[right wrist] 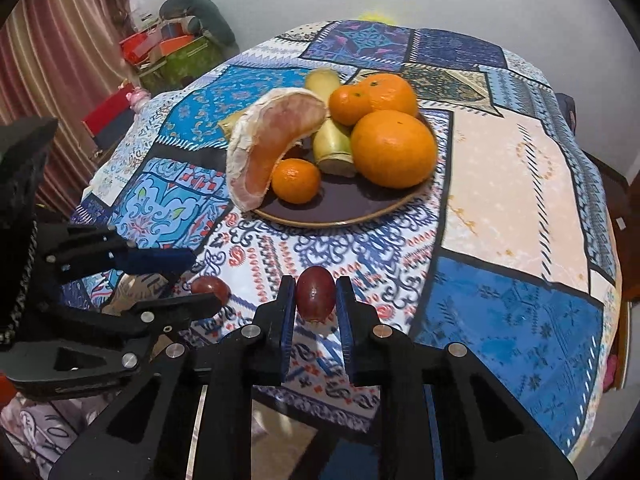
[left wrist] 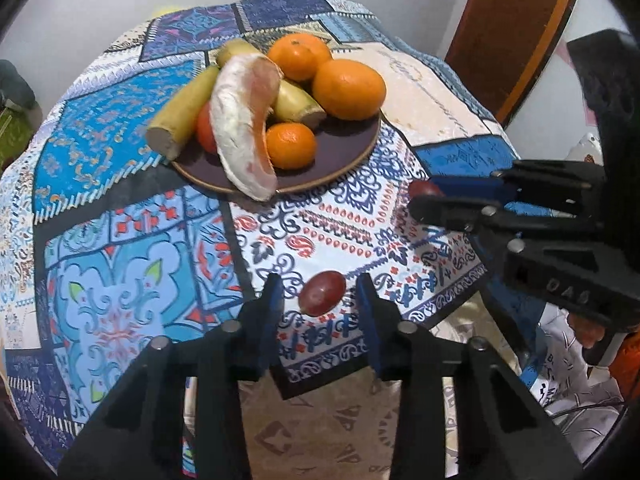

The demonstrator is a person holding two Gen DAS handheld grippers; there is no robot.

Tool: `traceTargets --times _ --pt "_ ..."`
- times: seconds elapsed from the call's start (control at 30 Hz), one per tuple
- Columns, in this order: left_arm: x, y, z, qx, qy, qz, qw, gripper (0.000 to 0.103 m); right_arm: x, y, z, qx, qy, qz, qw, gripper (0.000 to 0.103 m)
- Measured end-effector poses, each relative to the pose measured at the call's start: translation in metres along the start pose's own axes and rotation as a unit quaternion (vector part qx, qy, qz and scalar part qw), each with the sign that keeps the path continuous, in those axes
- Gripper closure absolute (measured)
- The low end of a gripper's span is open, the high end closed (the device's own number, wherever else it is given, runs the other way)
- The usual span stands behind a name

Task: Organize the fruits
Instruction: 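Grasp a dark red date with the right tool while the left tool grasps another date, then lower both dates onto the plate and open both tools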

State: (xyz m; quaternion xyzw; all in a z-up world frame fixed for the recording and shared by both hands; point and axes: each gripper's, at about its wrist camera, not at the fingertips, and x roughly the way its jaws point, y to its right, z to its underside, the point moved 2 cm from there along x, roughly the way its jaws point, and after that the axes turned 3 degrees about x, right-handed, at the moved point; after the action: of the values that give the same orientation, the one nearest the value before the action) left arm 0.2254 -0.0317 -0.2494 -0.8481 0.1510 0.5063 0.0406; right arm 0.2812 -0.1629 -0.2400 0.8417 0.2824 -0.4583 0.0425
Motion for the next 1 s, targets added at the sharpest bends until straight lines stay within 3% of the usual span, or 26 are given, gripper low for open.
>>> traceTargets --times 0.07,0.37,0.73,1.0 --pt "0.005 0.001 0.001 -0.002 -0.005 0.002 1.0000 0.077 -0.001 0.004 0.002 0.005 -0.001 0.001 1.000 0.085" --pt "-0.005 -0.010 -0.002 -0.009 0.009 -0.011 0.9999 0.078 0.002 0.006 -0.001 0.010 0.000 0.000 1.000 0.085" --pt "-0.022 -0.059 -0.042 -0.046 0.048 -0.038 0.9971 0.078 0.002 0.002 -0.030 -0.005 0.026 0.003 1.000 0.084" --pt "-0.009 -0.086 -0.064 -0.067 0.053 -0.048 0.9952 0.078 0.015 0.004 -0.049 -0.011 0.030 0.004 0.999 0.084"
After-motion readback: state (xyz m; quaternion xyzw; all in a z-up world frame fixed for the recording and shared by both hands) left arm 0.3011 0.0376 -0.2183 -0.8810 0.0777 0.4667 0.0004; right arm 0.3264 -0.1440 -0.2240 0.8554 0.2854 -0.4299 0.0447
